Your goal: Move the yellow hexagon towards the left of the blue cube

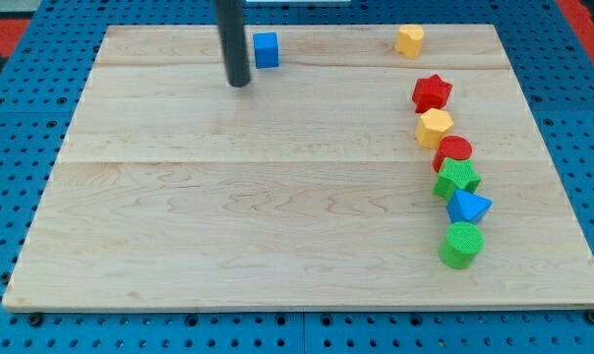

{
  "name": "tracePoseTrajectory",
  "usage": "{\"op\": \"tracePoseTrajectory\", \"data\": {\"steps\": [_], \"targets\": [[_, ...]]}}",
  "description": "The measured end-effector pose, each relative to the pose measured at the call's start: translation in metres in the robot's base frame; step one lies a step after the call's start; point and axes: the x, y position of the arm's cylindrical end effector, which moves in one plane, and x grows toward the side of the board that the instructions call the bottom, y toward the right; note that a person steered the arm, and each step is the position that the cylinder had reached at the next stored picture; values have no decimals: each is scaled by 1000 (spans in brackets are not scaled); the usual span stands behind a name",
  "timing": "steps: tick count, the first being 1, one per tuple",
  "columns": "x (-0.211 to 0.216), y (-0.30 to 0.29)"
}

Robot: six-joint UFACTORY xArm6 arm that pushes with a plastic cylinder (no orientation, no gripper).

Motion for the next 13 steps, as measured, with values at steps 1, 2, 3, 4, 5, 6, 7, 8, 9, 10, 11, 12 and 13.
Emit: {"op": "tracePoseTrajectory", "data": {"steps": [1, 2, 3, 4, 5, 6, 7, 8, 9, 10, 11, 12, 13], "targets": [[-4, 86], [-44, 138], [-35, 197], [-28, 267], [29, 318], [88, 262], [84, 182], [87, 132], [101, 168], [116, 89], [103, 30], [45, 2], [44, -24]]}}
